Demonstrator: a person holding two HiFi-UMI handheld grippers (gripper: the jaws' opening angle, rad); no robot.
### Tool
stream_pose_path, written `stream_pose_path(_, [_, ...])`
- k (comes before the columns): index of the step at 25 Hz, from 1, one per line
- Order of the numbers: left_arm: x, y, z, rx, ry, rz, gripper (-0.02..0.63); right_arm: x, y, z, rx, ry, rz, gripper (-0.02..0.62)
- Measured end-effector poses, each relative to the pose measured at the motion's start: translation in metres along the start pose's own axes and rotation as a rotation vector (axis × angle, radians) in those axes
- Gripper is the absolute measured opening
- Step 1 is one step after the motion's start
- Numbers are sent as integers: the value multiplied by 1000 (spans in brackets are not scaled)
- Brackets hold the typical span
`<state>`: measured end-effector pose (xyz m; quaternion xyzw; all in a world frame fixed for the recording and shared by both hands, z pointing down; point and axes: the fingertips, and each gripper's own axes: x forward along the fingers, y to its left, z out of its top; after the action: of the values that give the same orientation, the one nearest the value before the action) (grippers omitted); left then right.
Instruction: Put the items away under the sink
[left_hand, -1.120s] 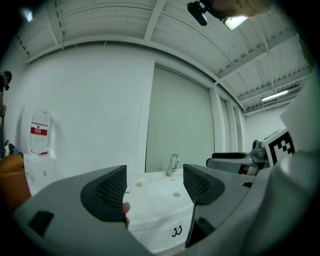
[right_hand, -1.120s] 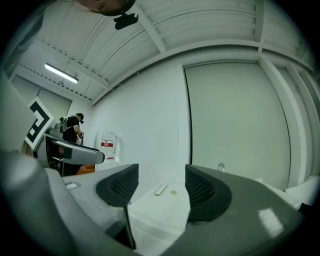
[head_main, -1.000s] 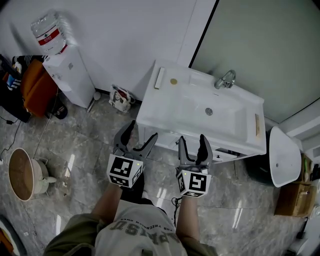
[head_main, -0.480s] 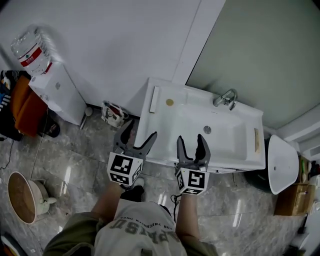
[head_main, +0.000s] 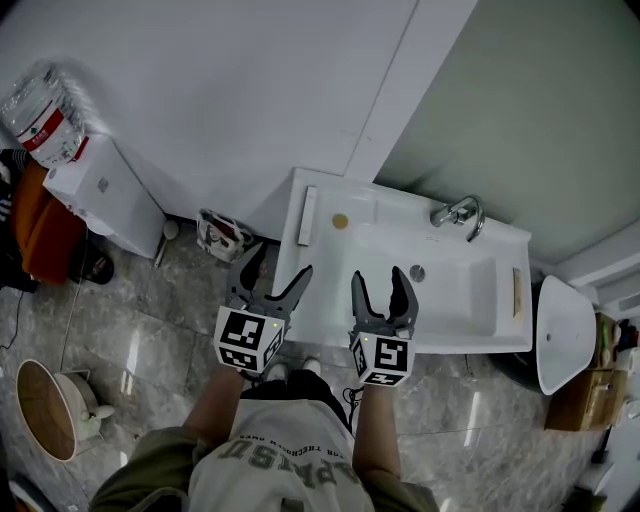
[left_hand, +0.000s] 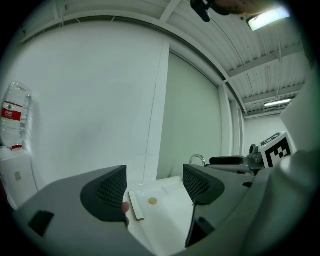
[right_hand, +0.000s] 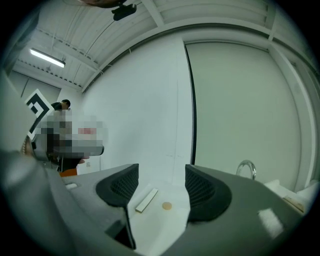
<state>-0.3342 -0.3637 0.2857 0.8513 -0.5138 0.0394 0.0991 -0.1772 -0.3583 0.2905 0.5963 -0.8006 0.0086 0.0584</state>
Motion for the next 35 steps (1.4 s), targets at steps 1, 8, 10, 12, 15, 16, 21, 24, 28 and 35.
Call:
stream_pose_path(1, [5, 3, -3, -5, 10, 2, 336, 6, -1, -4, 0, 13, 5, 282])
stream_pose_path(8, [43, 14, -30, -32, 85, 33, 336, 56, -19, -43, -22, 130, 75, 282])
stream_pose_path(10, [52, 17, -36, -38, 104, 48, 336, 74, -22, -53, -29, 163, 108, 282])
stream_pose_path(12, [61, 19, -40, -41, 119, 56, 336, 91, -24, -63, -28, 192, 143, 282])
stream_pose_path(15, [70, 18, -50, -58, 146, 53, 339, 118, -26, -85, -36, 251, 206, 282])
stream_pose_path(16, [73, 18, -55, -62, 161, 55, 341, 126, -27, -92, -45, 273, 228, 282])
stream_pose_path(21, [92, 11, -72, -76, 223, 71, 341, 168, -32, -136, -123, 401, 331, 282])
stream_pose_path(24, [102, 8, -82, -85, 245, 79, 341, 189, -31, -158, -148, 468, 388, 282])
stream_pose_path(28, [115, 5, -90, -87, 264, 96, 341, 208, -30, -192, -188, 562, 454, 282])
stream_pose_path(35, [130, 5, -96, -105, 266, 121, 341, 230, -30, -238, -229, 690, 518, 282])
